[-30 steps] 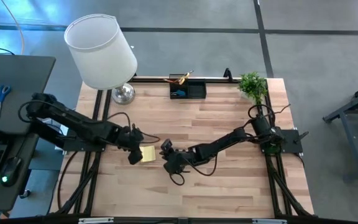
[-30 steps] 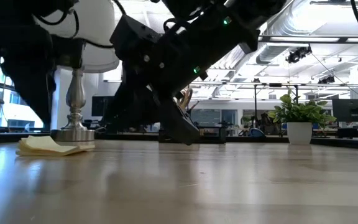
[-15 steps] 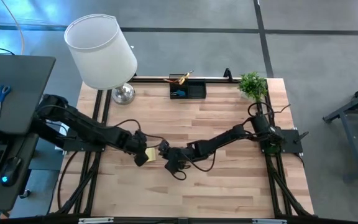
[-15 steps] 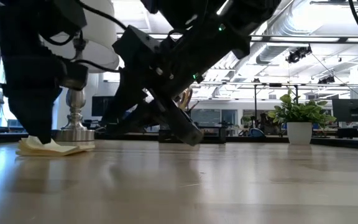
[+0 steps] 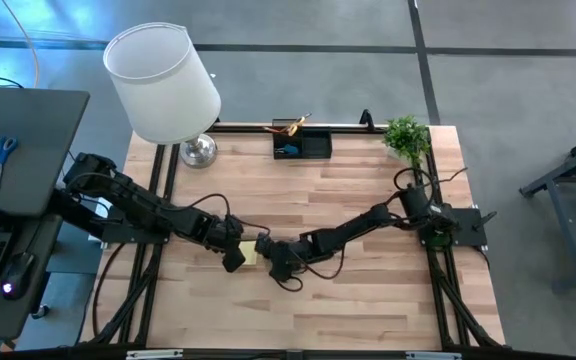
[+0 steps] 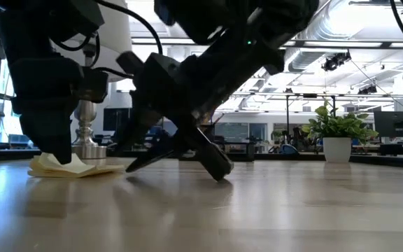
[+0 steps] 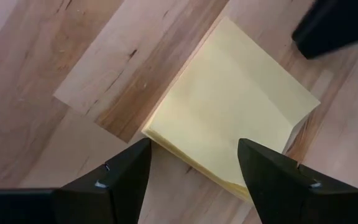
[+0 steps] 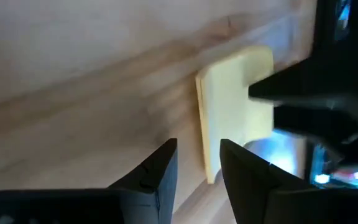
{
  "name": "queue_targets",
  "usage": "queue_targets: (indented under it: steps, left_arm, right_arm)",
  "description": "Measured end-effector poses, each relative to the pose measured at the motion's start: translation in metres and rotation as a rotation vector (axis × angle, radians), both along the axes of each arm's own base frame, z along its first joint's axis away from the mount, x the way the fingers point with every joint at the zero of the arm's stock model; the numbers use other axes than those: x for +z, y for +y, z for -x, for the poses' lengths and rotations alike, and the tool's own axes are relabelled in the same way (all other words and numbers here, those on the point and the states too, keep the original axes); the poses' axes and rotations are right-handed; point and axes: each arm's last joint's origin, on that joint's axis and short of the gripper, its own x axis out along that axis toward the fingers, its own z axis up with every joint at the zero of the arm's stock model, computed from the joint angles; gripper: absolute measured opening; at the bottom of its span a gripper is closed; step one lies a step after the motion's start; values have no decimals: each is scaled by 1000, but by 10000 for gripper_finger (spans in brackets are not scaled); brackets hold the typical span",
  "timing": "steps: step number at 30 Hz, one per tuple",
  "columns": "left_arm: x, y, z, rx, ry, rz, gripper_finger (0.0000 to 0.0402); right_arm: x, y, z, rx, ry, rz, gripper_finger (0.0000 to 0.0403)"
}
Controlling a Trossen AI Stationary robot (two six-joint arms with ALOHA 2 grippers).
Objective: Pick and place office supplies into organizer
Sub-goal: Put the sticky notes into the desk organizer
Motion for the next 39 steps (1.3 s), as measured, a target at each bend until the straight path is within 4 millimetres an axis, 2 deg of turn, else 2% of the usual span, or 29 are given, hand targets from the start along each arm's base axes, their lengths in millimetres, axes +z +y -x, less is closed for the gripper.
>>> queue_targets:
  steps: [2,8,17,29,33,39]
  left_arm:
    - [0,0,0,2,-3,-5,232]
    - [0,0,-2,5,-27,-15,232]
    - [3,-4,-8,-35,-96,-15,232]
    - [2,-7,-7,-34,-98,-56,230]
    - [2,-10,-6,-36,-97,-58,208]
    - [1,-10,-3,-21,-67,-74,140]
  right_arm:
    - [-4,4,0,21,-2,49,114]
    - [-2,7,-4,38,-55,50,114]
    - [0,9,-5,95,59,46,114]
    - [1,10,-5,104,55,32,114]
    - [1,10,-7,139,40,40,114]
    - [2,10,-8,166,35,27,115]
